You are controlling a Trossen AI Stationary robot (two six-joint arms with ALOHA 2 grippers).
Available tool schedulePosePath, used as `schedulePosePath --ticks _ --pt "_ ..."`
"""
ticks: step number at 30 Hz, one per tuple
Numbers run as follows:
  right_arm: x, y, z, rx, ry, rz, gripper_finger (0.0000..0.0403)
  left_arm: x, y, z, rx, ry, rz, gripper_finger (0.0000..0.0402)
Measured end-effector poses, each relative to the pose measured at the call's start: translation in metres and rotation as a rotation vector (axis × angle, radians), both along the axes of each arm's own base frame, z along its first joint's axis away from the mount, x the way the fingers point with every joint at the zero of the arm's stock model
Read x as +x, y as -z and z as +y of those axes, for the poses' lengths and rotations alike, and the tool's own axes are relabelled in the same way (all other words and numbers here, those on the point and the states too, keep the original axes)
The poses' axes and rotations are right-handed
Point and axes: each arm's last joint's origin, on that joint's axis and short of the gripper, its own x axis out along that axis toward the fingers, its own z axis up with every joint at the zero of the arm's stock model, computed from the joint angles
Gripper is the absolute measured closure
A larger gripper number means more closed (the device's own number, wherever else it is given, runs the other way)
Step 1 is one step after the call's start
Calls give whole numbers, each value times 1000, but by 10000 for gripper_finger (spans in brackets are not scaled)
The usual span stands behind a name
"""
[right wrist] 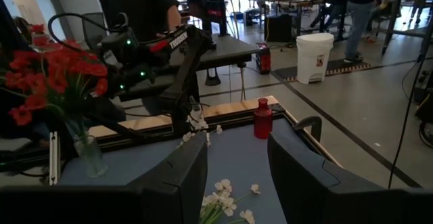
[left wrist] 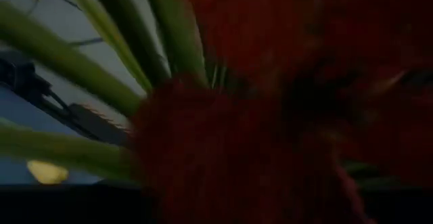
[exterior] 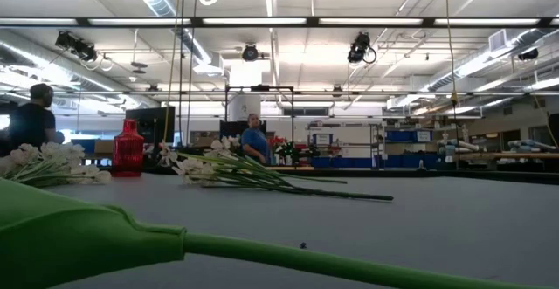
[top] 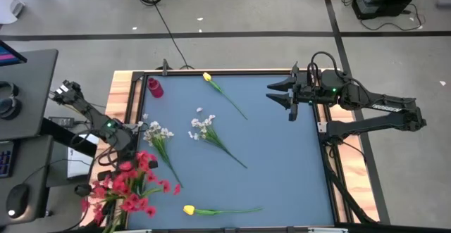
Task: Sort flowers into vase by color
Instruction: Put the red flowers into the transparent vase
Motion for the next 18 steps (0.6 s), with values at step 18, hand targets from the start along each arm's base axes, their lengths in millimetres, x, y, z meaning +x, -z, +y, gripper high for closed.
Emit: schedulePosePath --ticks 18 --pt "0 0 0 0 -1 0 239 -9 -48 5 1 63 -7 163"
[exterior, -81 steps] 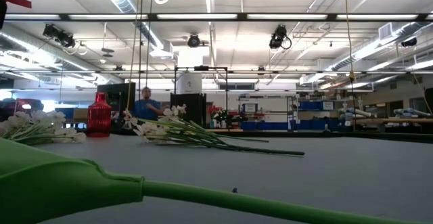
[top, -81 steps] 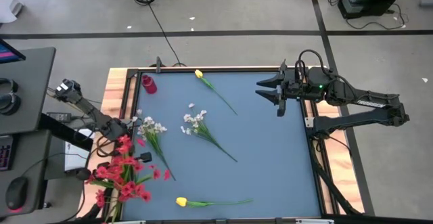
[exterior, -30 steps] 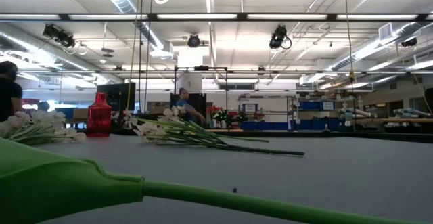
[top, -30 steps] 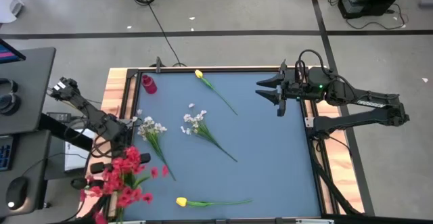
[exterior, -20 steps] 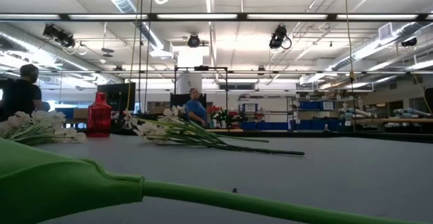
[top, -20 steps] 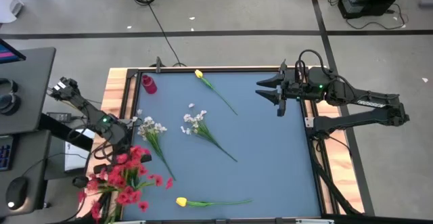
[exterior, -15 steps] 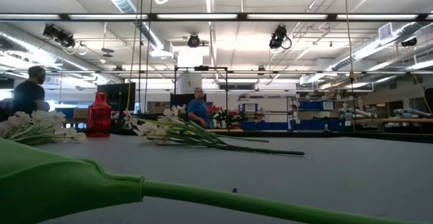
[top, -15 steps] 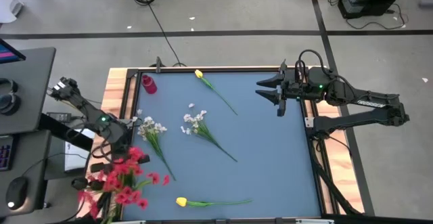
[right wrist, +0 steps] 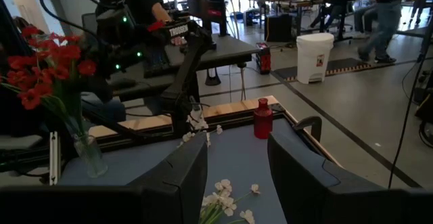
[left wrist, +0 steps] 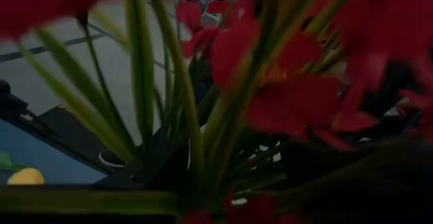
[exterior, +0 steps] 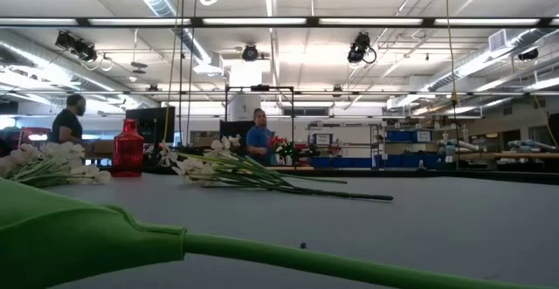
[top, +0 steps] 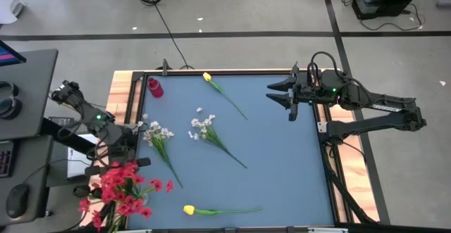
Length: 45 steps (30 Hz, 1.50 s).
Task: Sort flowers into vase by color
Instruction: Put the red flowers into the transparent vase, then put the top yellow flower into the pink vase
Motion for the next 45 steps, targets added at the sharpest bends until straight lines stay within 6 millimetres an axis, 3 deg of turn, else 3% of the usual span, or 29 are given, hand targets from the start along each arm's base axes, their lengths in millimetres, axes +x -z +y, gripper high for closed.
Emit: schedulePosePath --ticks 10,16,31,37,45 --pt "0 0 0 0 1 0 239 -6 -36 12 77 -48 -61 163" --pt "0 0 0 0 0 0 239 2 -9 10 160 -135 -10 163" --pt "0 0 0 0 0 0 239 -4 6 16 324 -132 110 163" --pt "0 0 0 0 1 -1 239 -11 -11 23 378 -163 84 163" --pt "0 0 0 0 0 0 239 -20 -38 41 511 -357 22 163"
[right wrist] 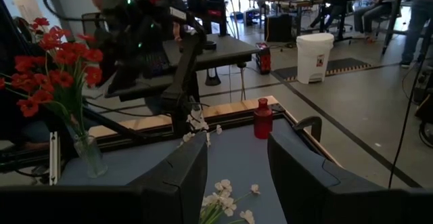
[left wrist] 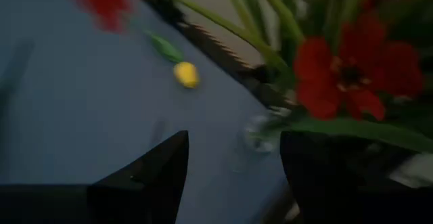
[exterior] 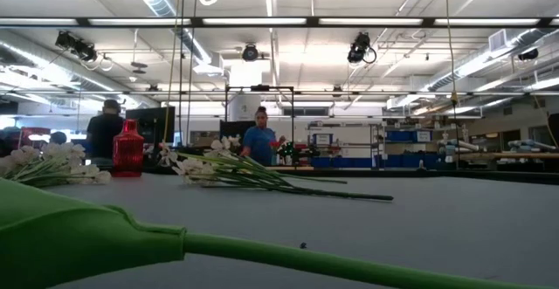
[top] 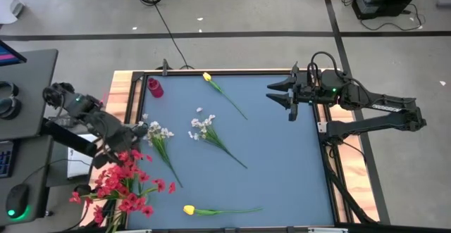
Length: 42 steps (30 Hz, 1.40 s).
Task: Sort flowers into vase by color
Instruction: Put the top yellow flower into the pink vase
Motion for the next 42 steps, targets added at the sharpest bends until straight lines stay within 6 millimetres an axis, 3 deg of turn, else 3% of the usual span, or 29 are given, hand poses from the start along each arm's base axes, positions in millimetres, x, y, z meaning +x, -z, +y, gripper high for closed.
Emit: schedulePosePath --ticks 7,10,15,21,30,36,42 --pt "0 0 0 0 0 0 239 -11 -29 17 161 -229 -145 164" --pt "0 0 0 0 0 0 239 -10 -31 22 209 -346 -185 171" --pt "0 0 0 0 0 0 239 8 -8 22 250 -488 -160 194" --pt "0 0 0 0 0 0 239 48 23 28 149 -635 -122 202" --pt "0 0 0 0 0 0 239 108 43 77 -32 -1068 4 202" --pt "0 -3 0 -2 0 -25 239 123 66 99 -195 -1359 241 202" --pt "0 -2 0 -2 1 -24 239 127 72 101 -254 -1421 312 202"
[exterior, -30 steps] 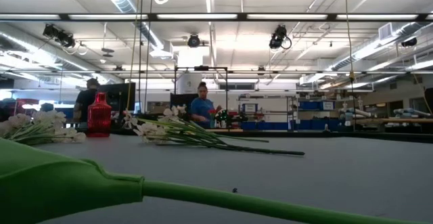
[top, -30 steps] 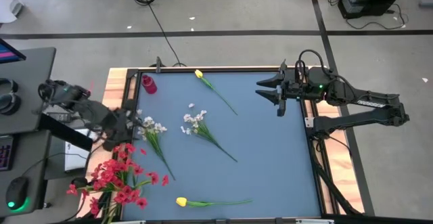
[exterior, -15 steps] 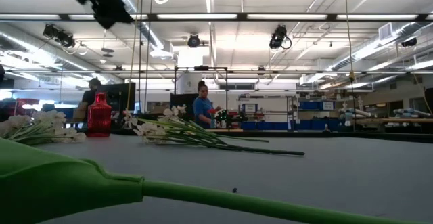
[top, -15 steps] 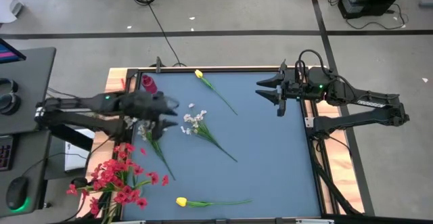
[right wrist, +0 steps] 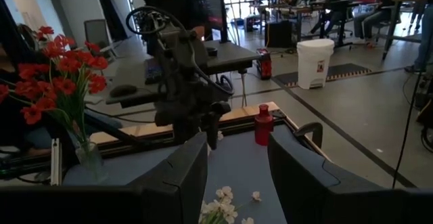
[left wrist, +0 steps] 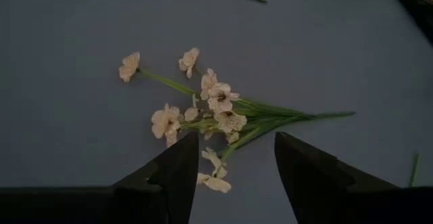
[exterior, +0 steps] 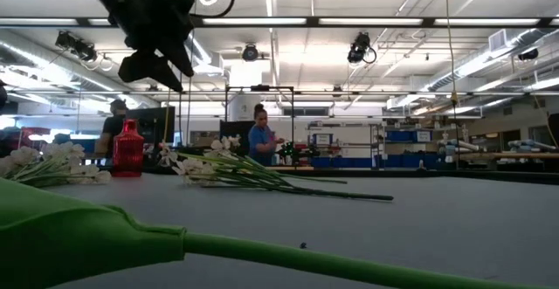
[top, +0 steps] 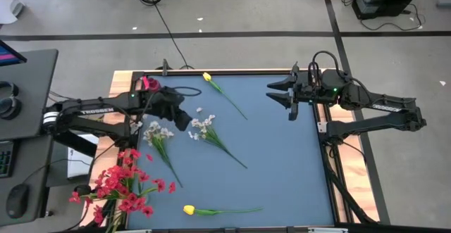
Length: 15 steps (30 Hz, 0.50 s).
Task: Sort flowers into vase by color
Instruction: Put the top yellow flower into the pink vase
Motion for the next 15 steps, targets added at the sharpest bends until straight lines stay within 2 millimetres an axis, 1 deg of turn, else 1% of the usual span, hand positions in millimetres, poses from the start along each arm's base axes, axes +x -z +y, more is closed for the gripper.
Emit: schedulePosePath --ticks 5,7,9,11,13,15 --pt "0 -1 0 -2 0 -8 239 2 -2 2 27 -34 -29 202" --pt "4 -7 -1 -13 17 -80 239 2 -4 4 12 -102 -54 202" --pt "9 -13 -4 20 79 -164 239 1 -4 7 -15 -161 -57 202" --pt "15 -13 -8 115 175 -213 239 -2 -4 9 -24 -190 -54 202" --pt "24 -4 -15 144 287 -171 239 -3 -5 12 -28 -208 -54 202" --pt "38 11 -24 164 348 -86 239 -4 -4 14 -28 -222 -51 202"
